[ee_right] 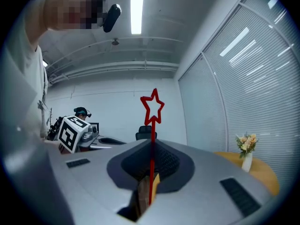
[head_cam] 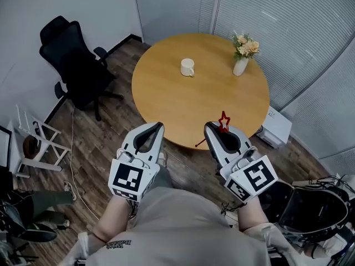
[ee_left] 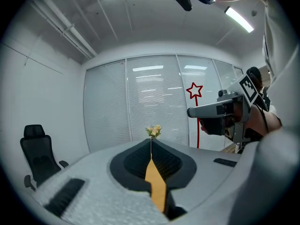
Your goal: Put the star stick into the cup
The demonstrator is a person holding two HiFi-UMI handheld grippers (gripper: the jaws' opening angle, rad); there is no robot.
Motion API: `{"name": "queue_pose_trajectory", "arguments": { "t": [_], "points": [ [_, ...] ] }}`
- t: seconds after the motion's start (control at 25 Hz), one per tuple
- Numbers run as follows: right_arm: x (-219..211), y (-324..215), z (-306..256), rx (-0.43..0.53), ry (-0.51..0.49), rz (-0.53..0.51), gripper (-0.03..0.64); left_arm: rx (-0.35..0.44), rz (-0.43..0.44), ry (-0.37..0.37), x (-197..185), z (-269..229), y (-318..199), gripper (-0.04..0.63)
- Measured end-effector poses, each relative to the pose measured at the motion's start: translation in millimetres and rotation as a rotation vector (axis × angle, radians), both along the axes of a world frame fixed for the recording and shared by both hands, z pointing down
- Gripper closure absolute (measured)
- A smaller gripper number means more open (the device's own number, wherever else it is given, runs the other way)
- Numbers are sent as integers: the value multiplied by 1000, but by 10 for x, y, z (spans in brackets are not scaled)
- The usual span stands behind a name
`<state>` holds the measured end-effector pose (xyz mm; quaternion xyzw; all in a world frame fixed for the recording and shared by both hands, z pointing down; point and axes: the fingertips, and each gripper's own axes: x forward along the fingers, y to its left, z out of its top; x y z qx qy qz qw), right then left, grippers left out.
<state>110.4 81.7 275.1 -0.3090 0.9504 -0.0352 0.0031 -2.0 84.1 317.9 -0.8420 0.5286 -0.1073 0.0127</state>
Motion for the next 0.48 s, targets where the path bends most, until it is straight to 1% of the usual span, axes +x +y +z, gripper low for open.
{"name": "queue_pose_trajectory", "arguments": {
  "t": [0.16, 0.32, 0.48],
  "points": [
    [-117, -198, 44, -10, 8, 10, 586, 5, 20, -4, -100, 20, -218, 572],
    [-272, -534, 27, -20, 16, 29, 586, -9, 34, 3, -260, 1, -563, 572],
    [-424, -820, -23, -33, 27, 60, 586, -20, 81, 11, -388, -19, -880, 572]
  ]
}}
